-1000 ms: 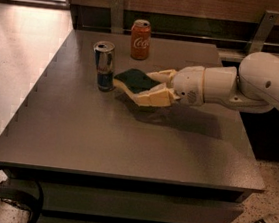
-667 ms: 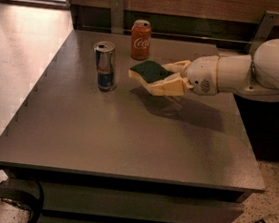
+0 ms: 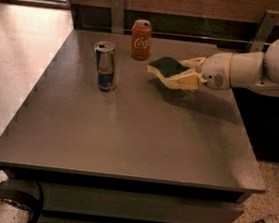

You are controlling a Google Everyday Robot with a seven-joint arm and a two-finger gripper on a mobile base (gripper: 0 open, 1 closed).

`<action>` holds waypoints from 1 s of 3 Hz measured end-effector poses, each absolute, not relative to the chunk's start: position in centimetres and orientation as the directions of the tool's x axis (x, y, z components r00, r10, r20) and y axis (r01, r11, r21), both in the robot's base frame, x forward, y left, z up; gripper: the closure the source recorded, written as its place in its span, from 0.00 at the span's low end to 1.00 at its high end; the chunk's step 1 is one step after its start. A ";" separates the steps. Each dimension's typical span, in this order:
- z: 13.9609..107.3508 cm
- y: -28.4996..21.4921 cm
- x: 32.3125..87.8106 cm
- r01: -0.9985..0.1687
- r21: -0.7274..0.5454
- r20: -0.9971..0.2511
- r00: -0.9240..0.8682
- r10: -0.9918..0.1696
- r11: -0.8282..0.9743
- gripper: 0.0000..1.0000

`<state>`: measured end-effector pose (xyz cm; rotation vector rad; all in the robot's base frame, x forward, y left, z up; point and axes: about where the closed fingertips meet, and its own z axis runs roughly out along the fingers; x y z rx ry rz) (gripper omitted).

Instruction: Move sponge near coke can

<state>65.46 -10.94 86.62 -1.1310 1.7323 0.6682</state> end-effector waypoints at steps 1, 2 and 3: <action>85.9 -13.1 68.9 -0.891 -0.050 -0.912 -0.144 -0.385 0.452 1.00; 85.5 -14.9 72.7 -0.867 -0.054 -0.921 -0.149 -0.361 0.495 1.00; 84.6 -15.0 75.0 -0.847 -0.046 -0.908 -0.186 -0.377 0.530 1.00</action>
Offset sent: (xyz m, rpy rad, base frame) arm 0.1067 -0.0650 -0.0112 0.0502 -0.0475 -0.1345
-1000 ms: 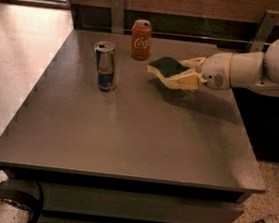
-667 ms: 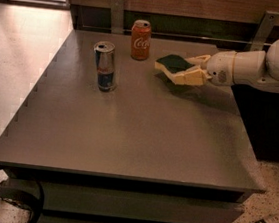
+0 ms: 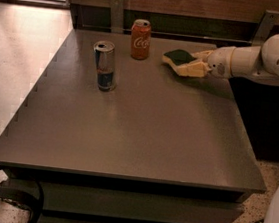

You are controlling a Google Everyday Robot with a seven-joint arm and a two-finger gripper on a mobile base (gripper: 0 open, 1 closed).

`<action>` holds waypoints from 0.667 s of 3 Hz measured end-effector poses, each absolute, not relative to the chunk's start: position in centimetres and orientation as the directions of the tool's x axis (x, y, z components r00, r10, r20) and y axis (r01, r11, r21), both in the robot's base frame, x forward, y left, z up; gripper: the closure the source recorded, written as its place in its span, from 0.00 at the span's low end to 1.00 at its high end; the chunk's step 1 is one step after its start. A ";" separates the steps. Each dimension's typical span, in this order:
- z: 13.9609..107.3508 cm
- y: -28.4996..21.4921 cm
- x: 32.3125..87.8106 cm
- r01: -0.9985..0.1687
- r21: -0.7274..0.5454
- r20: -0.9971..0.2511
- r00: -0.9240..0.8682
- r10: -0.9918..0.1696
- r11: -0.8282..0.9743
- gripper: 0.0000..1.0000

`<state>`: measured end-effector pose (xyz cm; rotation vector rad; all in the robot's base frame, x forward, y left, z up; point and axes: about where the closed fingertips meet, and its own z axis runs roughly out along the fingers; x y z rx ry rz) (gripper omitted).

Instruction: Move sponge near coke can

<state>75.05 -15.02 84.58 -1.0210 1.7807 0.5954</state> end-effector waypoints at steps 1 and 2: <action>83.0 -14.4 75.5 -0.834 -0.039 -0.864 -0.248 -0.439 0.550 1.00; 82.6 -14.2 75.6 -0.834 -0.035 -0.856 -0.259 -0.447 0.551 0.85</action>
Offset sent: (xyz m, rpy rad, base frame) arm 0.0041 0.0056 -0.0158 -0.0751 0.0568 -0.0265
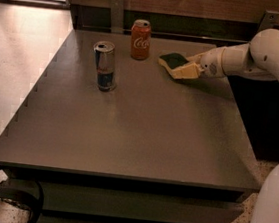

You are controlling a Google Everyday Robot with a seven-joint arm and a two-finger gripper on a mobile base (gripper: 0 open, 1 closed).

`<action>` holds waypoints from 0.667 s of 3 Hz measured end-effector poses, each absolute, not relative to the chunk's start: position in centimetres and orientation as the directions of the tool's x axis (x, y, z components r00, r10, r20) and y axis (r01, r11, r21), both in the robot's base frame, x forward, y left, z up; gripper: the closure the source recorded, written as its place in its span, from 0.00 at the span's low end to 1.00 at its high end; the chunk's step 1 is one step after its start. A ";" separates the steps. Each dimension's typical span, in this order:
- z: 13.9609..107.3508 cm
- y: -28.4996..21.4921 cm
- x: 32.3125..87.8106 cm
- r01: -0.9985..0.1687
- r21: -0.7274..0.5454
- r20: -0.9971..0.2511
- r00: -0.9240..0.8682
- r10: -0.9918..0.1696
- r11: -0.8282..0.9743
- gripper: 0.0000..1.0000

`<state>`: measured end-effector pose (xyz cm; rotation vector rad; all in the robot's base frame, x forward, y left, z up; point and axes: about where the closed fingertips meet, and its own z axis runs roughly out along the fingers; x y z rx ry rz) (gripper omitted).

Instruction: Move sponge near coke can

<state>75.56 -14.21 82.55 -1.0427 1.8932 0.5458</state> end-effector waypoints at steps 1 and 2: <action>82.3 -13.8 75.6 -0.838 -0.031 -0.856 -0.260 -0.447 0.545 0.53; 82.1 -13.5 75.6 -0.839 -0.028 -0.856 -0.260 -0.447 0.543 0.31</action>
Offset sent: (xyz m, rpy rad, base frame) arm 0.0003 0.0027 -0.0016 0.0009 0.0025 0.0039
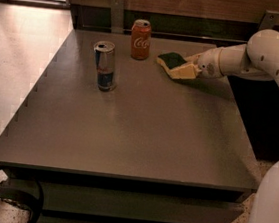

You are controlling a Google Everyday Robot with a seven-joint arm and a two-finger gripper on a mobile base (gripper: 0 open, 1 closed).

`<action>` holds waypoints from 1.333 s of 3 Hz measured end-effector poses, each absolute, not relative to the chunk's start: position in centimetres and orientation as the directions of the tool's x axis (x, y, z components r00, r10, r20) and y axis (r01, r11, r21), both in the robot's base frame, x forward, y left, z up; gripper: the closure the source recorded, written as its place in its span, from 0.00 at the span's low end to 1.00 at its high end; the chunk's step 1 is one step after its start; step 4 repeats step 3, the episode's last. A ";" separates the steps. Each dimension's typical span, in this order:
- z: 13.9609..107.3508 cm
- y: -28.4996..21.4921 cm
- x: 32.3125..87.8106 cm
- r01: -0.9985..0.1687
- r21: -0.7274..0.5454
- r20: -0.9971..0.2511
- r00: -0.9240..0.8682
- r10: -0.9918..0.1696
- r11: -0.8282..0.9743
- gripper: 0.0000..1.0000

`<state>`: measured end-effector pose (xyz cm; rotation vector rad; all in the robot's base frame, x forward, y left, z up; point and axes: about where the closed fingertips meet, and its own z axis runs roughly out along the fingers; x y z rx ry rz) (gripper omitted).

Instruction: Move sponge near coke can

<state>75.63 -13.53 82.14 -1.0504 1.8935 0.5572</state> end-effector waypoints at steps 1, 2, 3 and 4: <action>82.0 -13.2 75.7 -0.842 -0.026 -0.855 -0.261 -0.448 0.539 0.08; 81.8 -12.9 75.7 -0.844 -0.023 -0.855 -0.261 -0.448 0.536 0.00; 81.8 -12.9 75.7 -0.844 -0.023 -0.855 -0.261 -0.448 0.536 0.00; 81.8 -12.9 75.7 -0.844 -0.023 -0.855 -0.261 -0.448 0.536 0.00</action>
Offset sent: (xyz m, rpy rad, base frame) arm 0.0003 0.0028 -0.0017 0.0009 0.0026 0.0040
